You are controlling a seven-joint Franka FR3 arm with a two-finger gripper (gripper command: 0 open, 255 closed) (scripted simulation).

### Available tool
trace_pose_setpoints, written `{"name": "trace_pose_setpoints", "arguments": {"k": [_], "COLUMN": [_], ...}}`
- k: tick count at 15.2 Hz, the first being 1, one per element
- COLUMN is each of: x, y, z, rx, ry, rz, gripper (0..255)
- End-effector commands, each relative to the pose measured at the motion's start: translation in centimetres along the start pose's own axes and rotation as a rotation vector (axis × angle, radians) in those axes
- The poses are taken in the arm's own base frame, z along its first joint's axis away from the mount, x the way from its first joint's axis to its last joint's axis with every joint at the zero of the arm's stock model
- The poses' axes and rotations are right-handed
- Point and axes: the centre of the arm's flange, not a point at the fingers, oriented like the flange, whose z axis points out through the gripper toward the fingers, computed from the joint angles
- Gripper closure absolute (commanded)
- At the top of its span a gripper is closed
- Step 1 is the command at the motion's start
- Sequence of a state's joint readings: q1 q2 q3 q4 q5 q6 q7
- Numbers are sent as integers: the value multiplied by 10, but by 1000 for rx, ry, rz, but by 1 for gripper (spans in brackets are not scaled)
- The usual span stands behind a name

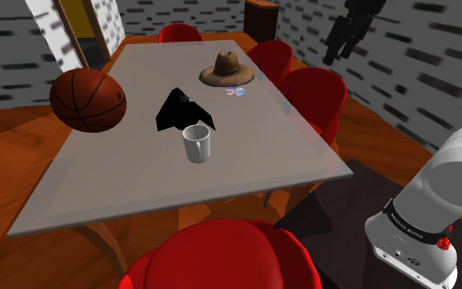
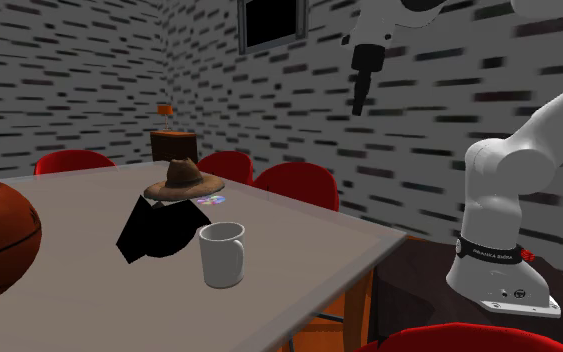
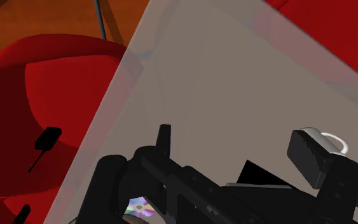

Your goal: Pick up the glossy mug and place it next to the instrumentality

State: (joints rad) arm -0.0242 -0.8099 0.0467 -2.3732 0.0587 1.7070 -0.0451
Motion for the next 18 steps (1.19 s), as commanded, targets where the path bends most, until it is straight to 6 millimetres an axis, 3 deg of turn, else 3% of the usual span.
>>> {"name": "trace_pose_setpoints", "arguments": {"k": [1, 18], "x": [0, 131], "y": [0, -134], "z": [0, 135], "rx": [0, 18], "ry": [0, -93], "rz": [0, 9], "gripper": [0, 0]}}
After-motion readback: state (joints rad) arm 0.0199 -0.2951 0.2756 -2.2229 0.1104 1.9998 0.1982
